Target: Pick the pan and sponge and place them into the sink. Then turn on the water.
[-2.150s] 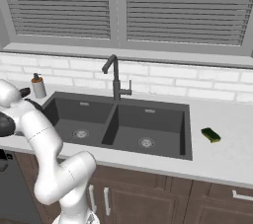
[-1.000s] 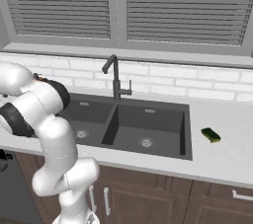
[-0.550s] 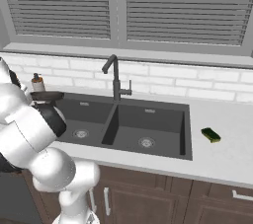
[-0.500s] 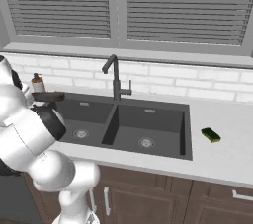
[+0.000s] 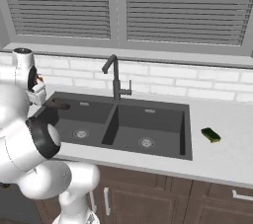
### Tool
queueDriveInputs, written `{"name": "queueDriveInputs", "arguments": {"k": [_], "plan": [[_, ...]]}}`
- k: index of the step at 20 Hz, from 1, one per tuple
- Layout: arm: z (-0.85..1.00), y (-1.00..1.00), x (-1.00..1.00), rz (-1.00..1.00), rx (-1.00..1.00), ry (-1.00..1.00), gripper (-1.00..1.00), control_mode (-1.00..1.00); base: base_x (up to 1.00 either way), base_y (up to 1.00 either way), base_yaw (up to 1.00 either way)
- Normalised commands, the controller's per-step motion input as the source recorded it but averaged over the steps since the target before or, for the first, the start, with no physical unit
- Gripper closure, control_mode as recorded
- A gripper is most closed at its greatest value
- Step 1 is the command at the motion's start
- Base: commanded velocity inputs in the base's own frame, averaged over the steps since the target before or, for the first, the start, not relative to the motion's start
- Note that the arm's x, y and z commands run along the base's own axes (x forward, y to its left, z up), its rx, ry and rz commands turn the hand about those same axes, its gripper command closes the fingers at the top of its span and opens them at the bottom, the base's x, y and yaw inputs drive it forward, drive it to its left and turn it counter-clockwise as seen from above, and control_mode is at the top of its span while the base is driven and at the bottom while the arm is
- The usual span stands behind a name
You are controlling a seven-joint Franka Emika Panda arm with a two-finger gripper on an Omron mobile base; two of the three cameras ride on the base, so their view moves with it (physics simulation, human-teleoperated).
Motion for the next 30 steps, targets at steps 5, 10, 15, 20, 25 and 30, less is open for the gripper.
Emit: {"name": "queueDriveInputs", "arguments": {"k": [5, 10, 15, 20, 25, 30], "plan": [[0.05, -0.55, -0.02, 0.08, -0.03, 0.11, 1.0, -1.0, 0.0, 0.0, 0.0], [0.16, -0.78, 0.0, 0.14, 0.0, 0.13, 1.0, -1.0, 0.0, 0.0, 0.0], [0.17, -0.76, -0.01, 0.19, 0.01, 0.13, 1.0, -1.0, 0.0, 0.0, 0.0], [0.23, -0.8, -0.1, 0.25, 0.05, 0.06, 1.0, -1.0, 0.0, 0.0, 0.0], [0.28, -0.82, -0.18, 0.32, 0.1, 0.0, 1.0, -1.0, 0.0, 0.0, 0.0], [0.29, -0.84, -0.22, 0.34, 0.13, 0.0, 1.0, -1.0, 0.0, 0.0, 0.0]]}}
